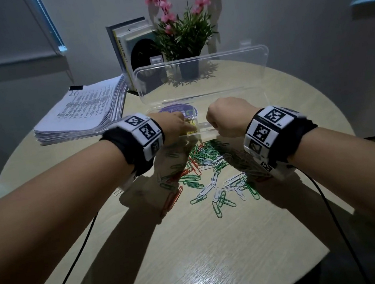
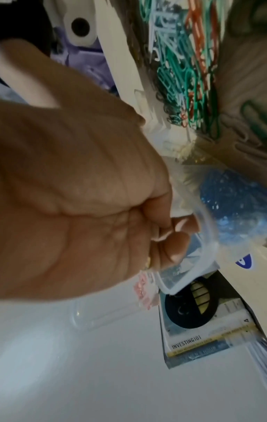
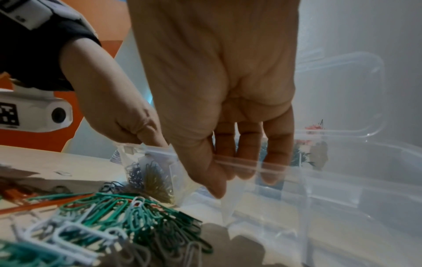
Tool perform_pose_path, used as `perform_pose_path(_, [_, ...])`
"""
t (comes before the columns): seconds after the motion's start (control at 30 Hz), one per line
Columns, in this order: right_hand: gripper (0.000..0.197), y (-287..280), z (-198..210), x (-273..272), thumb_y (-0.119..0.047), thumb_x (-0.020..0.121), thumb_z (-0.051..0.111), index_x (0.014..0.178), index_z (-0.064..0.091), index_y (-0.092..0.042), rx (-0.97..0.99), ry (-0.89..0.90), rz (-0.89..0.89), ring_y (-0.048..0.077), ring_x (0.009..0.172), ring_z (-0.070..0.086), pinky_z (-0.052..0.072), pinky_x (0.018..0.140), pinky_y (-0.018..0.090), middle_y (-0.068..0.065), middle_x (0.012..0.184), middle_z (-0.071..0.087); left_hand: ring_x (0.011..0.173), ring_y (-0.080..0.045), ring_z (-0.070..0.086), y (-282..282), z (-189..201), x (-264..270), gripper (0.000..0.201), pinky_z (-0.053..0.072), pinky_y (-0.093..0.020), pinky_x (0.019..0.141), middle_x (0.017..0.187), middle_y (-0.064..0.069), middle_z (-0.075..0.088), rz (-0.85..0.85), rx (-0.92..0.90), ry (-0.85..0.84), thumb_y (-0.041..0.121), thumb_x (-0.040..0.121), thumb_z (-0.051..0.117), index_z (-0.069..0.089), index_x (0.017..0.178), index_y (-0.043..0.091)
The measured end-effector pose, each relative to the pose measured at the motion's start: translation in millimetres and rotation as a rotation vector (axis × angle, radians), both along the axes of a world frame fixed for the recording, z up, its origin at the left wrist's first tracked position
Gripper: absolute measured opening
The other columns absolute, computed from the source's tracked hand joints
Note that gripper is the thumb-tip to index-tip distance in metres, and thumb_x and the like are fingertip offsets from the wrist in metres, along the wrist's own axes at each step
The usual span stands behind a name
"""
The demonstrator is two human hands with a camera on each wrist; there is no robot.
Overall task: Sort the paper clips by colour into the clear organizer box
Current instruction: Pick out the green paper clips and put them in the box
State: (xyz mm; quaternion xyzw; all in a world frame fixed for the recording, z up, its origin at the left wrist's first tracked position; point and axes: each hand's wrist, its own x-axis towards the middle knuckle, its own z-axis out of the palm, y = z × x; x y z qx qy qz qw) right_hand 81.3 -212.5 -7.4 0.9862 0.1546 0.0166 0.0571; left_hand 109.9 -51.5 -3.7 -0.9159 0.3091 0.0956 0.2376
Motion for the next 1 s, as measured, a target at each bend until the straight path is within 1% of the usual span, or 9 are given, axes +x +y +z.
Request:
perform_pose_path(0.07, [0.02, 0.6, -1.2, -0.9, 0.006, 0.078, 0.054, 0.086, 0.068, -0.005, -0.002, -0.004, 0.006, 0.033, 0.078, 0.059, 0.04, 0.06, 0.03, 0.015, 0.086, 0.063, 0.123, -0.031, 0.043, -2.0, -3.6, 0.9, 0.048, 0.042, -0.042, 0.099, 0.142, -0.006, 0.032, -0.017, 0.113, -0.056, 0.023, 0.101, 0.038, 0.029, 0.146, 0.037])
perform_pose_path(0.17, [0.02, 0.2, -3.3, -0.6, 0.006, 0.079, 0.053, 0.086, 0.068, -0.005, -0.002, -0.017, 0.009, 0.033, 0.08, 0.061, 0.04, 0.061, 0.03, 0.014, 0.087, 0.063, 0.125, -0.031, 0.042, -1.1, -0.7, -0.8, 0.041, 0.038, -0.038, 0.1, 0.142, -0.009, 0.039, -0.055, 0.209, -0.051, 0.029, 0.101, 0.037, 0.04, 0.142, 0.02])
perform_pose_path(0.27, [0.02, -0.7, -4.1, 1.8, 0.006, 0.079, 0.053, 0.087, 0.068, -0.004, 0.017, -0.02, 0.006, 0.032, 0.079, 0.061, 0.042, 0.061, 0.03, 0.014, 0.088, 0.064, 0.127, -0.032, 0.041, 3.0, 2.5, -1.0, 0.046, 0.041, -0.042, 0.101, 0.148, -0.007, 0.029, -0.022, 0.213, -0.036, 0.016, 0.1, 0.036, 0.034, 0.145, 0.024])
perform_pose_path(0.43, [0.021, 1.5, -0.8, 1.7, 0.008, 0.079, 0.051, 0.087, 0.068, -0.003, 0.012, -0.016, 0.003, 0.032, 0.076, 0.056, 0.041, 0.06, 0.03, 0.013, 0.083, 0.06, 0.131, -0.026, 0.04, 3.7, 6.7, -5.1, 0.046, 0.039, -0.037, 0.103, 0.15, -0.006, 0.029, 0.039, 0.139, 0.007, 0.008, 0.099, 0.038, 0.039, 0.143, 0.016])
perform_pose_path(0.57, [0.02, 1.0, 3.3, 4.3, 0.007, 0.081, 0.05, 0.086, 0.068, -0.002, 0.013, -0.021, -0.004, 0.03, 0.073, 0.054, 0.041, 0.06, 0.031, 0.011, 0.078, 0.056, 0.14, -0.023, 0.03, 8.1, 8.6, -2.8, 0.055, 0.03, -0.037, 0.112, 0.154, -0.006, 0.026, 0.035, -0.067, 0.05, -0.005, 0.093, 0.039, 0.037, 0.145, 0.012])
perform_pose_path(0.7, [0.018, 3.3, 8.9, 9.6, 0.006, 0.084, 0.051, 0.087, 0.067, -0.002, 0.013, -0.026, -0.019, 0.031, 0.073, 0.054, 0.043, 0.062, 0.032, 0.013, 0.08, 0.057, 0.141, -0.022, 0.027, 17.5, 14.4, -2.9, 0.064, 0.027, -0.039, 0.114, 0.155, -0.005, 0.026, 0.083, -0.194, 0.072, -0.009, 0.087, 0.039, 0.035, 0.146, 0.017])
perform_pose_path(0.83, [0.018, 4.5, 12.0, 12.9, 0.006, 0.086, 0.05, 0.093, 0.066, 0.001, 0.036, -0.03, -0.037, 0.031, 0.074, 0.053, 0.043, 0.065, 0.032, 0.017, 0.083, 0.058, 0.136, -0.025, 0.034, 25.9, 24.8, -15.4, 0.062, 0.032, -0.04, 0.111, 0.151, -0.008, 0.032, 0.118, -0.321, 0.075, 0.0, 0.089, 0.041, 0.033, 0.147, 0.02])
perform_pose_path(0.93, [0.023, 3.2, 11.5, 9.7, 0.004, 0.086, 0.052, 0.104, 0.067, 0.001, 0.069, -0.027, -0.04, 0.036, 0.089, 0.062, 0.053, 0.076, 0.036, 0.021, 0.1, 0.066, 0.133, -0.023, 0.038, 32.9, 31.5, -31.4, 0.054, 0.033, -0.035, 0.106, 0.149, -0.006, 0.034, 0.102, -0.39, 0.067, 0.011, 0.095, 0.044, 0.033, 0.146, 0.023])
perform_pose_path(1.0, [0.026, 0.8, 11.9, 5.2, 0.002, 0.088, 0.056, 0.111, 0.065, -0.003, 0.103, -0.04, -0.038, 0.036, 0.097, 0.062, 0.054, 0.084, 0.041, 0.019, 0.107, 0.065, 0.129, -0.02, 0.043, 39.1, 32.0, -42.0, 0.049, 0.036, -0.033, 0.102, 0.148, -0.002, 0.037, 0.116, -0.4, 0.091, 0.023, 0.098, 0.047, 0.036, 0.145, 0.026])
